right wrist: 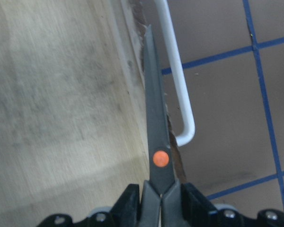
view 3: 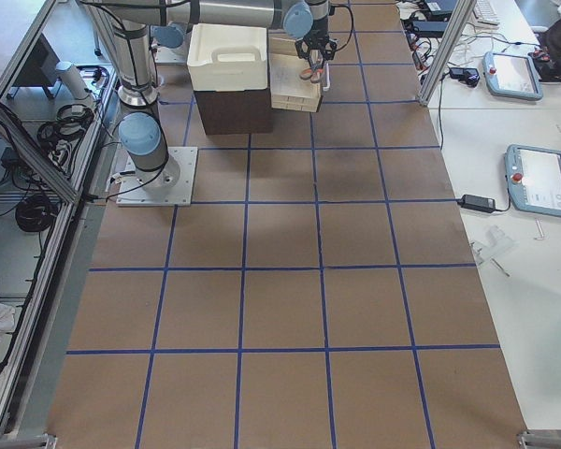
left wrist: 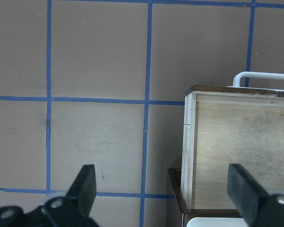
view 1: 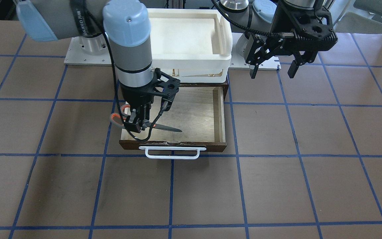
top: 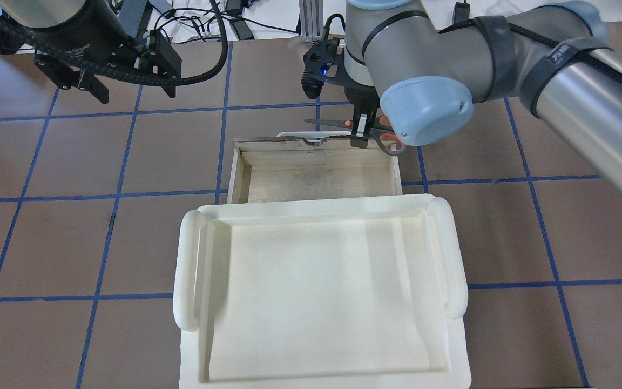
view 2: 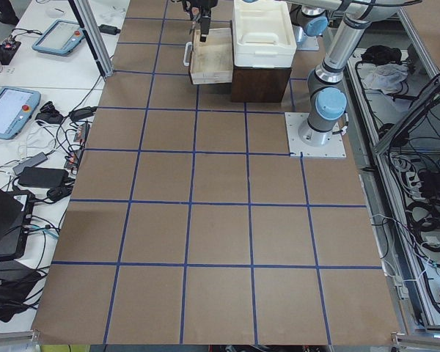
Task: Put scissors in drawer and close it
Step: 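Carry the scissors with the right gripper over the open drawer, then lower the scissors into the drawer with the right gripper, then open the right gripper and raise it back to its start position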
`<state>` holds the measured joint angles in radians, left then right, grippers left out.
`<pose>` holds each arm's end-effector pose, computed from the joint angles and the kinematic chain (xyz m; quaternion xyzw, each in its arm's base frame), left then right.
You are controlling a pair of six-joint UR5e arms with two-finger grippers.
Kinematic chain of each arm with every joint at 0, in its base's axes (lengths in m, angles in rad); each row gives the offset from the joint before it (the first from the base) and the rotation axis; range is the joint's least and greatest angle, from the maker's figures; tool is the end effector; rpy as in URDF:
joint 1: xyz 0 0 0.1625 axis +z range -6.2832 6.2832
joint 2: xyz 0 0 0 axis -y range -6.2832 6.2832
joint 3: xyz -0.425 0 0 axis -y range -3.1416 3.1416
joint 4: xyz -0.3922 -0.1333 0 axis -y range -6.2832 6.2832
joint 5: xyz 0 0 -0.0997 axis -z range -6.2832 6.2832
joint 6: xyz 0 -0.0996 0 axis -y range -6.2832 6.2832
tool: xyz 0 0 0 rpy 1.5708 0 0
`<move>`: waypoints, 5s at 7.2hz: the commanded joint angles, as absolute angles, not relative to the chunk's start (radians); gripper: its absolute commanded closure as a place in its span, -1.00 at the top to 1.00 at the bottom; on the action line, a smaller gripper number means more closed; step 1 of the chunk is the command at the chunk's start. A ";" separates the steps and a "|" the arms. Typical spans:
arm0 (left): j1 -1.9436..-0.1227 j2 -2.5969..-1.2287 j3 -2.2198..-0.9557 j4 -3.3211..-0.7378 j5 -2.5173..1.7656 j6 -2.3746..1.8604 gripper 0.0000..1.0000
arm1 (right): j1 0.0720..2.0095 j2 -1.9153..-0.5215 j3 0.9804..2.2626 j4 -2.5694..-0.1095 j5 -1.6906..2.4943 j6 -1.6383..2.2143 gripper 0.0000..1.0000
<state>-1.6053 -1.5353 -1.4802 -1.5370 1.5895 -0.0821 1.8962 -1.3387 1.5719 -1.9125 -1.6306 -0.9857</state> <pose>-0.1482 -0.4835 0.5541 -0.0245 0.9965 -0.0803 0.0047 0.3090 -0.5176 0.3974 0.6071 -0.7922 0.0416 0.0458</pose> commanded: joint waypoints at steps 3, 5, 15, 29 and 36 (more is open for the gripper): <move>-1.605 -1.536 -1.480 -1.537 1.589 -0.081 1.00 | 1.979 -1.332 1.669 -1.991 -1.612 -1.187 -1.00; -1.606 -1.536 -1.480 -1.537 1.589 -0.081 1.00 | 2.008 -1.316 1.672 -2.005 -1.588 -1.166 -1.00; -1.603 -1.534 -1.480 -1.537 1.598 -0.078 1.00 | 2.014 -1.253 1.741 -2.103 -1.594 -1.121 -1.00; -1.606 -1.528 -1.480 -1.543 1.600 -0.078 1.00 | 1.722 -1.505 1.548 -1.754 -1.591 -0.851 0.99; -1.612 -1.528 -1.491 -1.543 1.600 -0.078 1.00 | 1.632 -1.560 1.545 -1.726 -1.601 -0.002 1.00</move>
<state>-1.6117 -1.5296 -1.4845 -1.5443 1.5983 -0.0784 1.6494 -1.5476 1.5460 -1.7297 -1.6137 -0.0357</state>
